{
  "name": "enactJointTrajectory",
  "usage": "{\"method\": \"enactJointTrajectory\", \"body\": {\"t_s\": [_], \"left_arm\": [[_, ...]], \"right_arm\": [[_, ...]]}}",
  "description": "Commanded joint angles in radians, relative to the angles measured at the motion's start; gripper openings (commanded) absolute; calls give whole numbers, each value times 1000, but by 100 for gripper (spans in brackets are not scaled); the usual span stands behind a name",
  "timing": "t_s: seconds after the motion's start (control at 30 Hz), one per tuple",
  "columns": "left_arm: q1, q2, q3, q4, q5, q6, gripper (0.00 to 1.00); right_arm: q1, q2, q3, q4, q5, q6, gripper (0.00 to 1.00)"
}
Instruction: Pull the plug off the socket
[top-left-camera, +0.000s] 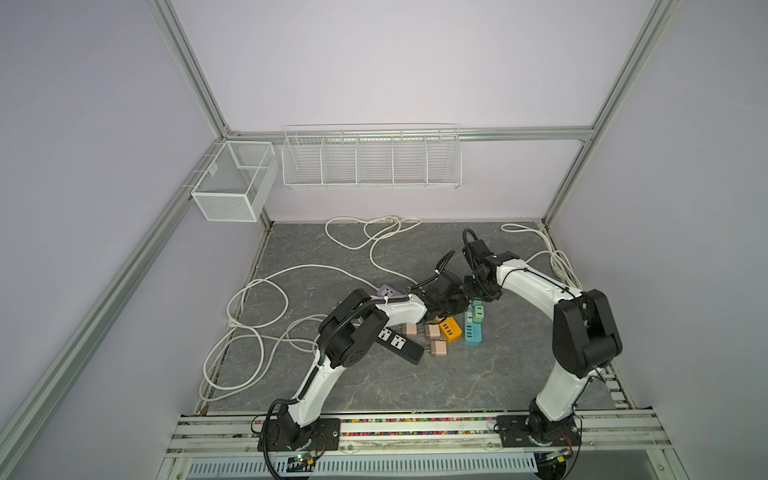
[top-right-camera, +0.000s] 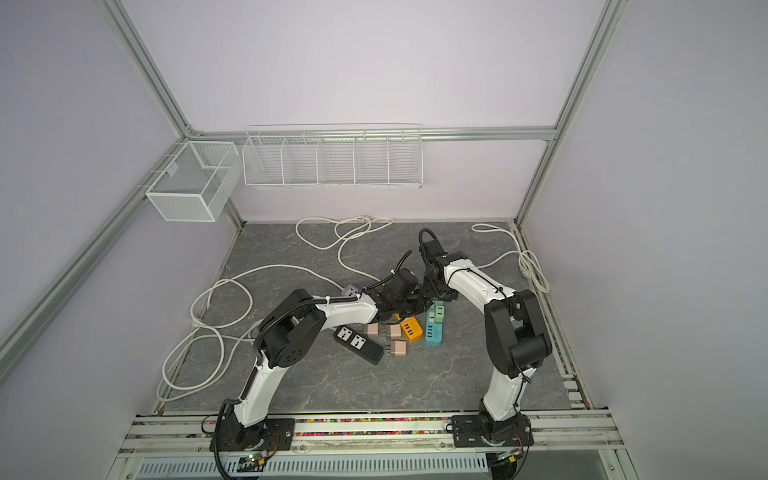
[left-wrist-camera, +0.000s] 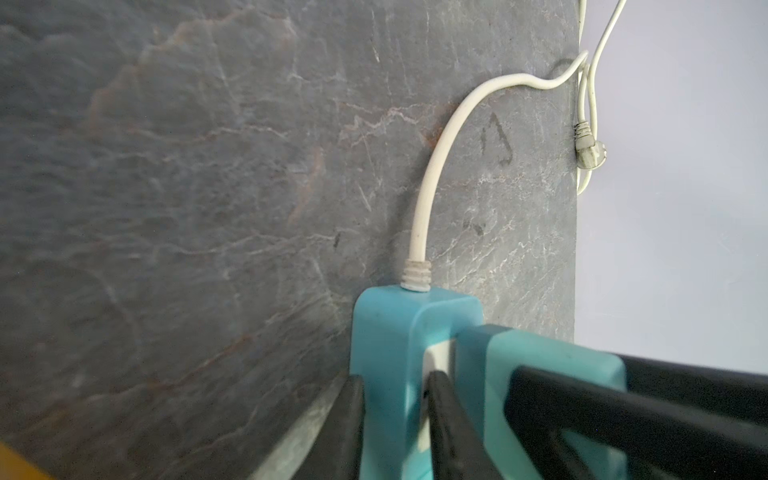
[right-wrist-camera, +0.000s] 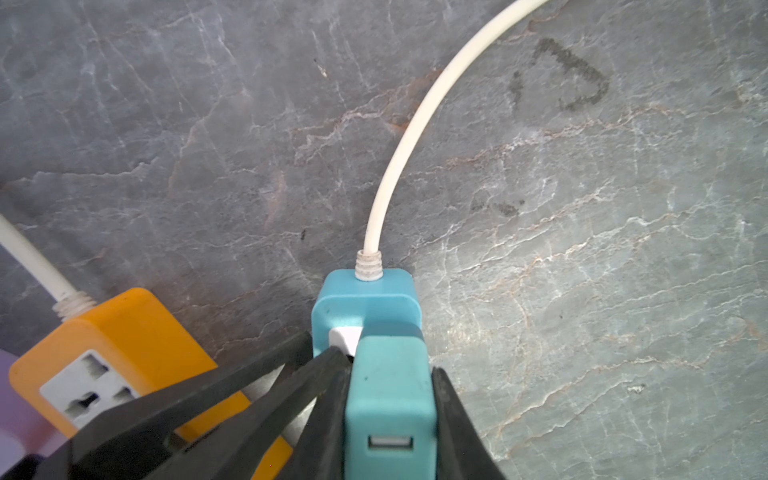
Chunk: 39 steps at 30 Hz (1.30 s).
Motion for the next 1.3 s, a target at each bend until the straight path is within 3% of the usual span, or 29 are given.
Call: {"method": "enactJointTrajectory", "body": {"t_s": [0.0, 0.37, 0.57, 1.0, 1.27], "left_arm": [[-5, 94, -86, -300, -44, 6, 27], [-5, 93, -76, -305, -45, 7, 27], [-5, 87, -77, -300, -41, 11, 27], [0, 14, 51, -344, -38, 64, 34], [12, -98, 41, -331, -52, 90, 39]], "right_arm": [[-42, -63, -16, 56, 23, -7, 7], [18, 7, 51, 46, -7, 7, 7], [-61, -128, -15, 50, 8, -16, 7], [-317, -379, -244, 156, -332, -24, 7], [-448, -512, -459, 285, -494, -28, 13]]}}
